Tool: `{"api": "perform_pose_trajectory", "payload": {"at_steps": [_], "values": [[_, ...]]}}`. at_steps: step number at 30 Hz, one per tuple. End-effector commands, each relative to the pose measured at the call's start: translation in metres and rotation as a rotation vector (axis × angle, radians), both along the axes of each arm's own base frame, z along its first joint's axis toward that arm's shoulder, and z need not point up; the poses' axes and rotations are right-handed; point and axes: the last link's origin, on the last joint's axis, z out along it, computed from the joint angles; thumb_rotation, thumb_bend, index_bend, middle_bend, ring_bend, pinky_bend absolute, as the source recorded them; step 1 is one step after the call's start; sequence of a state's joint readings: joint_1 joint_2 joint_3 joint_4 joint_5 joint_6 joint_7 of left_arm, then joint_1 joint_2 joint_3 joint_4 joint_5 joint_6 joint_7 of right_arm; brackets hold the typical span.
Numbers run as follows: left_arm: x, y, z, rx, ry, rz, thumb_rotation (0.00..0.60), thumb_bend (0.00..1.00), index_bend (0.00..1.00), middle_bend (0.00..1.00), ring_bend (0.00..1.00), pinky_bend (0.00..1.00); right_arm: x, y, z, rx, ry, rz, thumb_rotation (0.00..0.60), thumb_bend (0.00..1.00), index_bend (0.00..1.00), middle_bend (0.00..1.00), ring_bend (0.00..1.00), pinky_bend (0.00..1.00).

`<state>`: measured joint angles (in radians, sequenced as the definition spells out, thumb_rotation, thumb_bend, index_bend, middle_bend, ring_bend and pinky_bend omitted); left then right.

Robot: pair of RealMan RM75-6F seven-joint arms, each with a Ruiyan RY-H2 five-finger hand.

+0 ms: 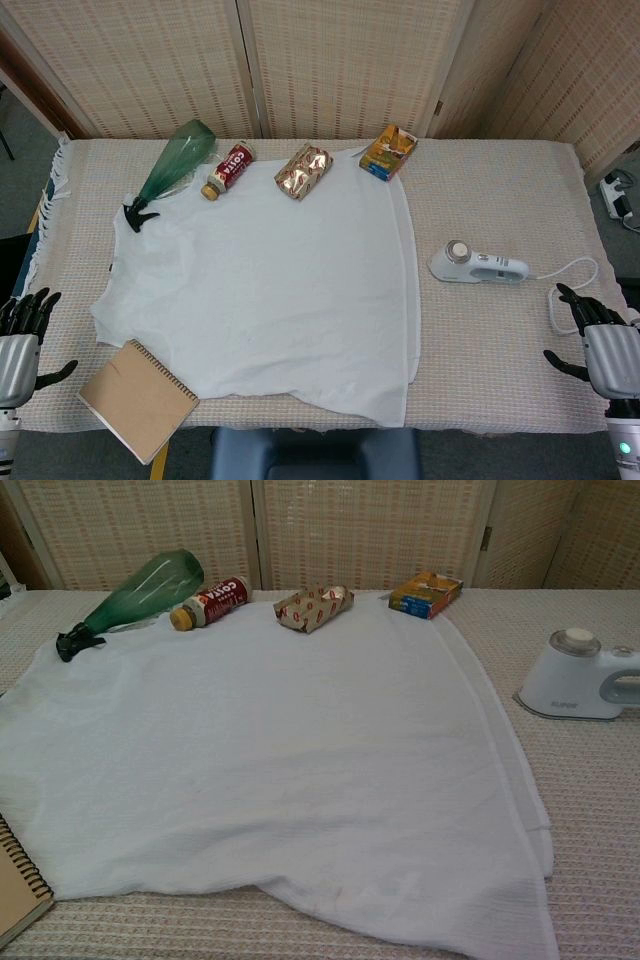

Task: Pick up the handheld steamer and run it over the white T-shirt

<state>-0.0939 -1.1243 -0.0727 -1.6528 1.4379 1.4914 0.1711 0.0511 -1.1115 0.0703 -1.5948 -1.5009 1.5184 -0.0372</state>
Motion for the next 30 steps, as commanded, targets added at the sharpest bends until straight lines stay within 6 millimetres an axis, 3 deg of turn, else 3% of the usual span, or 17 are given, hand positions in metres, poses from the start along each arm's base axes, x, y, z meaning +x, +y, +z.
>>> {"api": "perform_pose_trajectory", "payload": {"at_steps": [1,16,25,30], "values": [[-0.001,0.001,-0.002,0.0,0.0,-0.002,0.6,0.15,0.13,0.1,0.09,0.07,0.001,0.0,0.001,-0.007,0.002,0.008,0.6,0.0,0.11,0.26,0.23,0.35],[-0.004,-0.003,-0.004,0.018,-0.013,-0.015,0.6,0.15,0.13,0.1,0.09,0.07,0.005,-0.005,0.001,-0.013,0.013,0.025,0.6,0.0,0.12,0.27,0.23,0.35],[-0.005,-0.004,-0.005,0.01,-0.016,-0.013,0.6,0.15,0.13,0.1,0.09,0.07,0.007,-0.061,-0.017,0.042,0.047,0.009,0.6,0.0,0.12,0.27,0.22,0.35],[-0.008,-0.006,-0.005,0.008,-0.015,-0.001,0.6,0.15,0.14,0.1,0.09,0.07,-0.002,-0.096,-0.028,0.06,0.055,-0.058,0.6,0.0,0.12,0.27,0.22,0.35]]}}
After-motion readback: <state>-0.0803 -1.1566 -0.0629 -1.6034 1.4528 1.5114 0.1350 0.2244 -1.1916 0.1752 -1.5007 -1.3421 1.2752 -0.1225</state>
